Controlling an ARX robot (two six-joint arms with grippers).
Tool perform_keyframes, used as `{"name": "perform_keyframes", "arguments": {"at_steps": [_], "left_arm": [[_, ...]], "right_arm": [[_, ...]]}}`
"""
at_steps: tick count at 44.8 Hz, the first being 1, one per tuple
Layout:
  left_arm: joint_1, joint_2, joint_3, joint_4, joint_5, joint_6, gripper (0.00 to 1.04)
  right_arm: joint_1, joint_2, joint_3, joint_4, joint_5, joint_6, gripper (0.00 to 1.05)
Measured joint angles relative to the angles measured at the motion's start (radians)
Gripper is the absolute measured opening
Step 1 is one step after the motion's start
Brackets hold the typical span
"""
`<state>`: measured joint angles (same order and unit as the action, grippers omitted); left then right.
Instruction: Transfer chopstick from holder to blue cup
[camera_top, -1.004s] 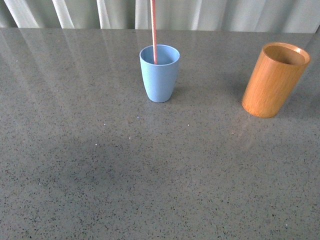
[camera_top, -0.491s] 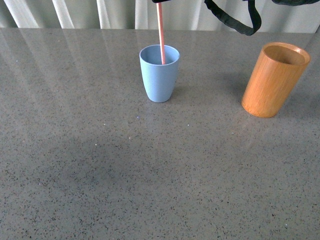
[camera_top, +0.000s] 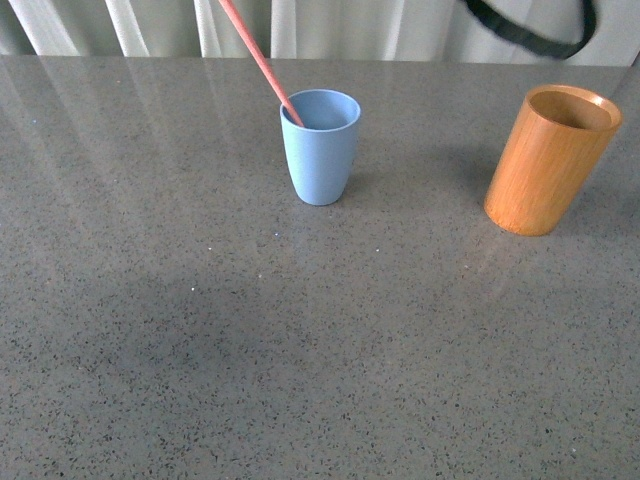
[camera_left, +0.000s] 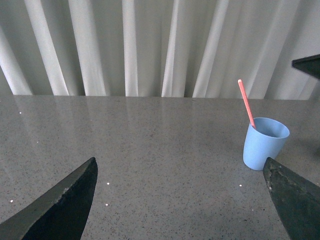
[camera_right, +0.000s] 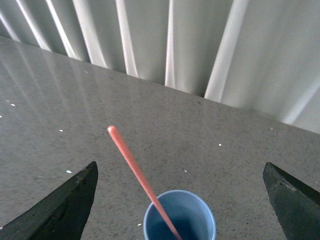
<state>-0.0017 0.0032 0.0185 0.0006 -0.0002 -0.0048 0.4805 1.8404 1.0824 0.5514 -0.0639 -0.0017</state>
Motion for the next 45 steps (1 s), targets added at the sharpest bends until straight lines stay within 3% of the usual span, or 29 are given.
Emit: {"name": "perform_keyframes", "arguments": {"at_steps": [4,7,8,12,15,25,30,45], "left_arm": [[0.000,0.000,0.000,0.000,0.000,0.000,0.98],[0.000,0.000,0.000,0.000,-0.001,0.000,0.98],[0.000,0.000,0.000,0.000,0.000,0.000,0.98],[0.000,-0.001,0.000,0.000,0.001,0.000,0.98],[0.000,0.000,0.000,0.000,-0.003,0.000,0.98],[0.000,0.000,0.000,0.000,0.000,0.000,0.98],[0.000,0.000,0.000,0.000,-0.001,0.000,0.98],[0.000,0.000,0.000,0.000,0.000,0.000,0.98]], "right_arm": [[-0.023,-0.139,-0.091,-0.004,-0.091,-0.001,0.94],[-0.031,-0.186,-0.119,-0.005,-0.104,-0.001,0.95],[-0.027,-0.192,-0.130,0.020,-0.051,-0.001,0.93],[-0.034,-0.244,-0.285,0.247,0.351,-0.005,0.74],[-0.066,-0.293,-0.387,0.299,0.423,-0.012,0.63],[-0.181,-0.486,-0.643,0.360,0.355,-0.012,0.26],[-0.238,-0.593,-0.766,0.365,0.289,-0.014,0.00],[-0.342,-0.827,-0.937,0.303,0.192,-0.010,0.01]]}}
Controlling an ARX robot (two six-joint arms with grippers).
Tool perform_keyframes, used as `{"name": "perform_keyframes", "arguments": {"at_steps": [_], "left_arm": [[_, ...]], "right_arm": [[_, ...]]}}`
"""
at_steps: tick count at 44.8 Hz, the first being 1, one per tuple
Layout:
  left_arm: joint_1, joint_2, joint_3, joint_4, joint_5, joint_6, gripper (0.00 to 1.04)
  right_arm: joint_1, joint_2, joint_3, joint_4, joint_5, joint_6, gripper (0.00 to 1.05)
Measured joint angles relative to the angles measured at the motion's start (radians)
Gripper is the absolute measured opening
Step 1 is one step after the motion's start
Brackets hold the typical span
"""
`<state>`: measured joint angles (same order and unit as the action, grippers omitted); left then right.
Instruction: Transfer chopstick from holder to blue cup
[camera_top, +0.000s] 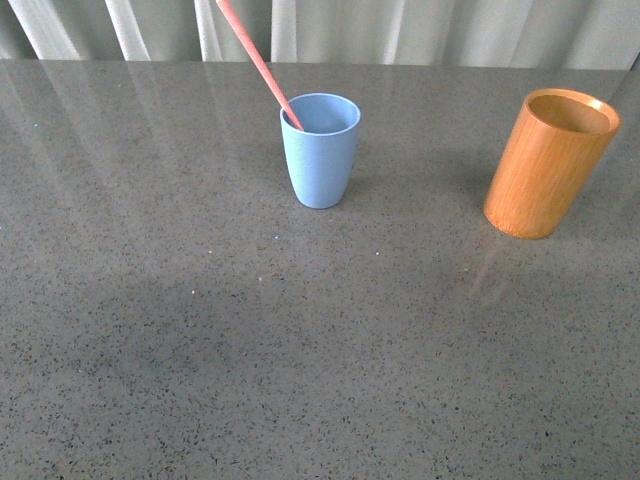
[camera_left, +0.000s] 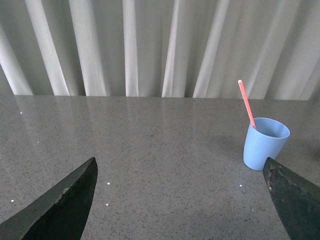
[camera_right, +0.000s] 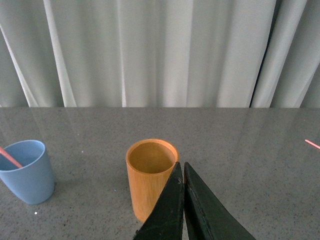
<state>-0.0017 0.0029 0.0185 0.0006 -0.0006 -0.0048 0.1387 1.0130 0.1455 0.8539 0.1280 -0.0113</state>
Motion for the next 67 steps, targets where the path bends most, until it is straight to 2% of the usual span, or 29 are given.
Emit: {"name": "perform_keyframes", "arguments": {"at_steps": [11,14,18,37,67], "left_arm": [[0.000,0.000,0.000,0.000,0.000,0.000,0.98],[0.000,0.000,0.000,0.000,0.000,0.000,0.98],[0.000,0.000,0.000,0.000,-0.002,0.000,0.98],[0.000,0.000,0.000,0.000,0.000,0.000,0.98],[0.000,0.000,0.000,0.000,0.000,0.000,0.98]], "right_arm": [[-0.049,-0.153,-0.074,-0.079,-0.042,0.000,0.01],[-0.100,-0.170,-0.105,-0.052,-0.118,0.001,0.01],[-0.133,-0.229,-0.117,-0.107,-0.123,0.001,0.01],[-0.136,-0.539,-0.122,-0.383,-0.127,0.001,0.01],[-0.136,-0.790,-0.122,-0.628,-0.127,0.001,0.01]]}}
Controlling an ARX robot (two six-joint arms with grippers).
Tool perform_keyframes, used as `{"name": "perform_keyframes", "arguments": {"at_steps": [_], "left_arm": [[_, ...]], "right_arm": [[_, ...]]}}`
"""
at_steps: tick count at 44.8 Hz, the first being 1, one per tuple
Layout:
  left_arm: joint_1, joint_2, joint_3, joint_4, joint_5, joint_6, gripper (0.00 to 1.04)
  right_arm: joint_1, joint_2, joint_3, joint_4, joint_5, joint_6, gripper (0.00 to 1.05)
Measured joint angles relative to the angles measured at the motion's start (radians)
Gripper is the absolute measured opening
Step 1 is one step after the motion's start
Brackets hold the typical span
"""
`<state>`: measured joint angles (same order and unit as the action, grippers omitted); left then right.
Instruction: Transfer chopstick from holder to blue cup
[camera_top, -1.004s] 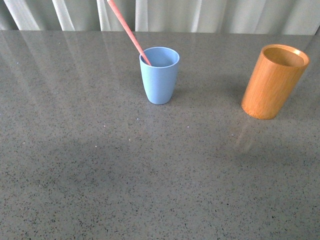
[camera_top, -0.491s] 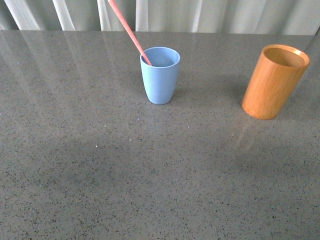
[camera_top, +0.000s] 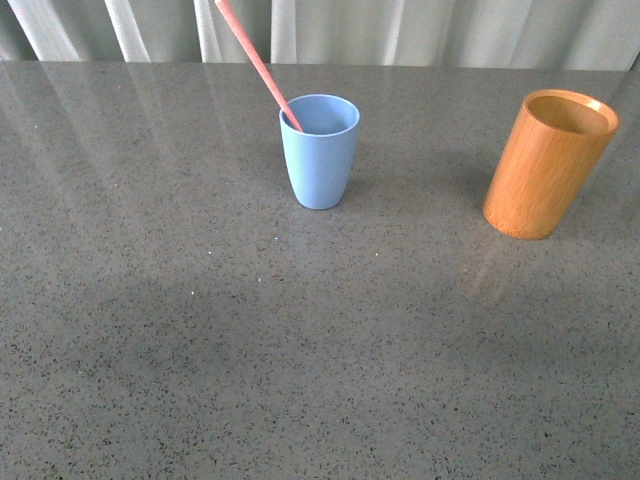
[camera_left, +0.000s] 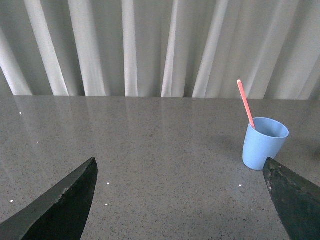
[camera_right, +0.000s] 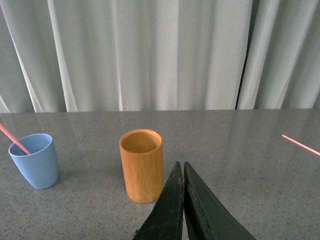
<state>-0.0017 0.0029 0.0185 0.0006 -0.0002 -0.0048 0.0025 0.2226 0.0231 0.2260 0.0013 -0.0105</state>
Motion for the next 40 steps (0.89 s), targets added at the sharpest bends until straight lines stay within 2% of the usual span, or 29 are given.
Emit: {"name": "perform_keyframes", "arguments": {"at_steps": [7,11,19,29,34,40], "left_arm": [[0.000,0.000,0.000,0.000,0.000,0.000,0.98],[0.000,0.000,0.000,0.000,0.000,0.000,0.98],[0.000,-0.001,0.000,0.000,0.000,0.000,0.98],[0.000,-0.001,0.000,0.000,0.000,0.000,0.98],[0.000,-0.001,0.000,0.000,0.000,0.000,0.98],[0.000,-0.001,0.000,0.000,0.000,0.000,0.98]], "right_arm": [[0.000,-0.054,0.000,-0.054,0.000,0.000,0.01],[0.000,-0.179,0.000,-0.214,0.000,0.000,0.01],[0.000,-0.217,0.000,-0.224,0.000,0.000,0.01],[0.000,-0.217,0.000,-0.224,0.000,0.000,0.34],[0.000,-0.217,0.000,-0.224,0.000,0.000,0.54],[0.000,-0.217,0.000,-0.224,0.000,0.000,0.82]]}}
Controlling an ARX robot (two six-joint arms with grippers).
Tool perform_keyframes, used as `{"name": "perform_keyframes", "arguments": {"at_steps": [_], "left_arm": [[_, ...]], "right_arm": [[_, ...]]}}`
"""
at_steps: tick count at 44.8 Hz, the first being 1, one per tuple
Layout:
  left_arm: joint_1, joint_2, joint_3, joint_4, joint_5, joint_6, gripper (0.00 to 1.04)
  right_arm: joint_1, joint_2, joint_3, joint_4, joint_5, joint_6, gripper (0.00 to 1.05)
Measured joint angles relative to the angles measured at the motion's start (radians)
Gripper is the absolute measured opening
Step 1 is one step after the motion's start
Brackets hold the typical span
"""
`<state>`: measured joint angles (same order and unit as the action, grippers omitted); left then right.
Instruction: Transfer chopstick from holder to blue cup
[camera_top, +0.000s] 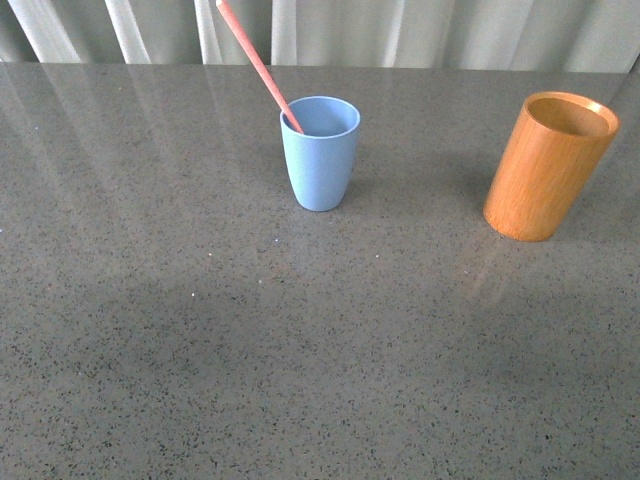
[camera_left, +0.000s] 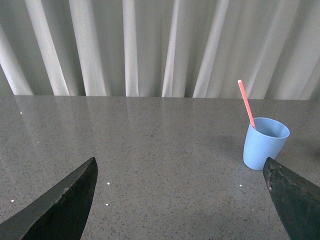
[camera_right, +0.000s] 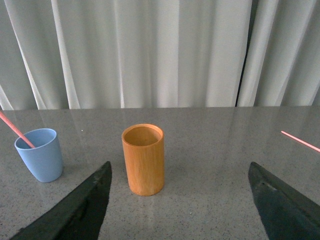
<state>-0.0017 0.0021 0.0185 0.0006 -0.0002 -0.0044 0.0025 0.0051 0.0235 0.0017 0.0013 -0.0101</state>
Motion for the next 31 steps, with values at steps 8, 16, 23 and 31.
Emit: {"name": "perform_keyframes", "arguments": {"at_steps": [8,16,23,31], "left_arm": [[0.000,0.000,0.000,0.000,0.000,0.000,0.98],[0.000,0.000,0.000,0.000,0.000,0.000,0.98],[0.000,0.000,0.000,0.000,0.000,0.000,0.98],[0.000,0.000,0.000,0.000,0.000,0.000,0.98]], "right_arm": [[0.000,0.000,0.000,0.000,0.000,0.003,0.94],[0.000,0.000,0.000,0.000,0.000,0.004,0.95],[0.000,0.000,0.000,0.000,0.000,0.004,0.95],[0.000,0.000,0.000,0.000,0.000,0.004,0.95]]}}
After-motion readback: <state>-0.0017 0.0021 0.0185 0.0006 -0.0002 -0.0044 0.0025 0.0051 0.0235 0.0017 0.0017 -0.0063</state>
